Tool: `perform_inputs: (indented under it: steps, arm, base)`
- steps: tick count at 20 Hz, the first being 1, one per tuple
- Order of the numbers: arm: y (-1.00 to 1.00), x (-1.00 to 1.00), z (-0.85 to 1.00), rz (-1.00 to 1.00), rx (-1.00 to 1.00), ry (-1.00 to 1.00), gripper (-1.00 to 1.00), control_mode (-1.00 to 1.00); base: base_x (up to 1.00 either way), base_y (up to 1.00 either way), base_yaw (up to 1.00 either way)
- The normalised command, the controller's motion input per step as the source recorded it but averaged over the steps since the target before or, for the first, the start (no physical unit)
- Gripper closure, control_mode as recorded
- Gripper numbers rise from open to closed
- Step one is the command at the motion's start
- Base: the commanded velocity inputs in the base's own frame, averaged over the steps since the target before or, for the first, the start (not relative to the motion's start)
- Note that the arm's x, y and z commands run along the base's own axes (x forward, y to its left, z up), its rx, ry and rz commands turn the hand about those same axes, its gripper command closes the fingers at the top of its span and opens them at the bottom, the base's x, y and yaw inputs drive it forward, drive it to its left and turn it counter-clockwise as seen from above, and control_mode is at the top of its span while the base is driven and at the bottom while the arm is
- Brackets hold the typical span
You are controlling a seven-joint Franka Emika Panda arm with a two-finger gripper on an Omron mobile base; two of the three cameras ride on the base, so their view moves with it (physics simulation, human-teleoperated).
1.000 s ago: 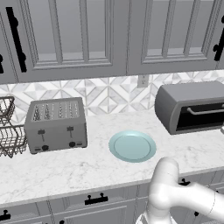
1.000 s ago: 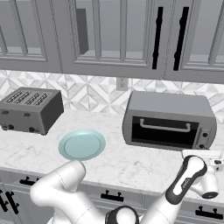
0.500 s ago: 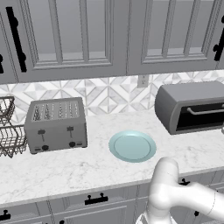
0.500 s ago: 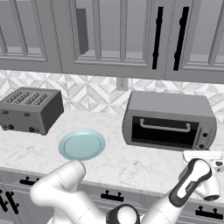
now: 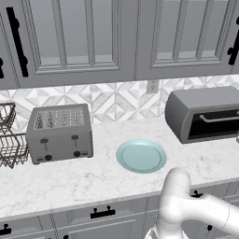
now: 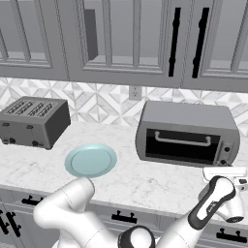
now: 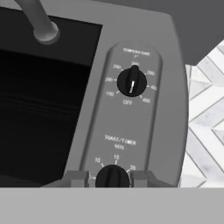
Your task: Pick up the kebab skewer and baguette bread, and place them inside the toaster oven. Close the toaster oven door and start by setting the timer.
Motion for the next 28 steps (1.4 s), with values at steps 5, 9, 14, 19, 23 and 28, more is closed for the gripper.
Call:
perform_inputs:
  steps: [5, 9, 14, 19, 23, 28]
  arm:
    - [0.00, 0.00, 0.19, -0.07, -0.06, -0.06, 1.00, -1.00]
    - [0.00, 0.00, 0.14, -0.10, -0.02, -0.03, 1.00, -1.00]
    - [0.04, -0.01, 0.20, -0.15, -0.01, -0.03, 1.00, -1.00]
    - [0.10, 0.00, 0.21, -0.16, 0.00, -0.01, 1.00, -1.00]
    - [0.04, 0.00, 0.29, -0.11, 0.00, -0.03, 1.00, -1.00]
    - [0.03, 0.00, 0.30, -0.06, -0.01, -0.03, 1.00, -1.00]
  base:
    - [0.00, 0.00, 0.00]
    - [0.00, 0.00, 0.00]
    - [0.00, 0.00, 0.00]
    - [0.00, 0.00, 0.00]
    - [0.00, 0.00, 0.00]
    - [0.00, 0.00, 0.00]
